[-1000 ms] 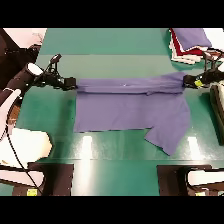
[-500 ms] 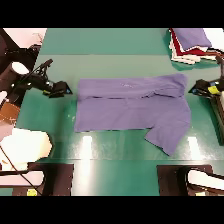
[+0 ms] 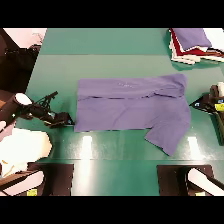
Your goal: Fold the shirts.
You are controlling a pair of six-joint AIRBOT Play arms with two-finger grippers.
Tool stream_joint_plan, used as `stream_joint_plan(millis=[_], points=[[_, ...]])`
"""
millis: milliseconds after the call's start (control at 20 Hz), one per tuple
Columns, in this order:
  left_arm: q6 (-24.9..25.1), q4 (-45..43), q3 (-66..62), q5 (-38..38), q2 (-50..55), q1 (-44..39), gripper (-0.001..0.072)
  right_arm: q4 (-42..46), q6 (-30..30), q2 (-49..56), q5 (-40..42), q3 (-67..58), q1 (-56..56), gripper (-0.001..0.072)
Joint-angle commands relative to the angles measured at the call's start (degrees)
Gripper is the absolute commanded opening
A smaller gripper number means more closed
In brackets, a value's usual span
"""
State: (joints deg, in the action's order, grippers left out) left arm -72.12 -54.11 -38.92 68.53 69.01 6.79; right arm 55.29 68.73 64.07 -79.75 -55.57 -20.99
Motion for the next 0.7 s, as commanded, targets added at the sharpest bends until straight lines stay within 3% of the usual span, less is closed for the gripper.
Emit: stream_joint_plan(millis=[0,200,250,300,400,450,500,550,650], points=[[4.17,7.56,5.31,-3.21,-0.92,-0.04,0.0634,-3.58,-0.9,-1.05,-0.44,1.73,-0.66,0.0306],[5.01,8.68,6.49,-3.65,-0.92,-0.68,0.0628,-4.74,-0.87,-1.05,-0.39,1.73,-0.66,0.0306],[5.11,8.59,6.49,-3.93,-0.92,-2.16,0.0465,-4.72,-0.87,-1.05,-0.33,1.7,-0.66,0.0306],[5.09,8.59,6.49,-4.98,-0.92,-4.17,0.0403,-4.72,-0.87,-1.05,-0.24,1.73,-0.66,0.0306],[4.72,7.85,6.47,-8.15,-0.92,-8.39,0.04,-4.52,-0.87,-1.05,-0.35,1.73,-0.68,0.0306],[3.69,7.82,6.45,-9.49,-0.92,-9.57,0.0305,-4.0,-0.87,-1.05,-0.39,1.73,-0.7,0.0306],[3.04,7.91,6.32,-10.16,-0.94,-9.9,0.0088,-3.08,-0.85,-1.07,-0.46,1.73,-1.03,0.0306],[2.86,8.15,6.03,-10.21,-0.94,-9.9,0.0022,-1.64,-0.81,-1.07,-1.25,1.75,-1.64,0.0306],[1.29,6.75,4.26,-9.57,-0.98,-9.9,0.0022,3.21,-0.09,-1.07,-3.37,1.77,-3.26,0.0307]])
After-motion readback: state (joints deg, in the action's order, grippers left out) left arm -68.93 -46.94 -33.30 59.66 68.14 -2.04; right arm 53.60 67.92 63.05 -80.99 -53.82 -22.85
